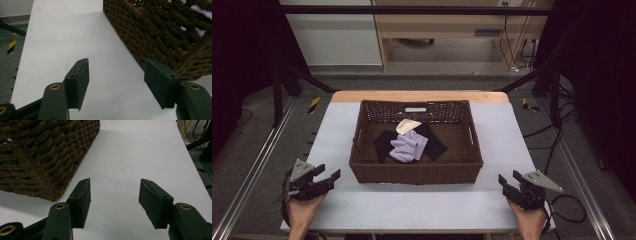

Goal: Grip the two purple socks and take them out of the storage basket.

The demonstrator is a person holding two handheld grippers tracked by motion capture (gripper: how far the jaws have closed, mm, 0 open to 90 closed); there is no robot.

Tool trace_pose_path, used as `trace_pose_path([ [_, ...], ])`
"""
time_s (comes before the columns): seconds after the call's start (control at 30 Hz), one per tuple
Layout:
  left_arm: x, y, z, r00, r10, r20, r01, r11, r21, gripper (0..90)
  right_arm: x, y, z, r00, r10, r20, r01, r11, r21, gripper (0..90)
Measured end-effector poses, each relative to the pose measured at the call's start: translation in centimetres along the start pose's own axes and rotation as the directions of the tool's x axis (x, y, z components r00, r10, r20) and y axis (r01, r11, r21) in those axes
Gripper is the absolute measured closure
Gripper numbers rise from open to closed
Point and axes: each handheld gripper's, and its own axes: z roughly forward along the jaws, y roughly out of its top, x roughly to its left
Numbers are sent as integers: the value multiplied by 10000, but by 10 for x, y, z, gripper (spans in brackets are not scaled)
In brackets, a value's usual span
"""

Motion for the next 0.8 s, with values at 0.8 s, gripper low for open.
trace_pose_path([
  [0.8,-15,33,-31,9959,-258,862,384,9883,-1478,449,5,1,0,9989,-318,-355,323,9994,141,575],
])
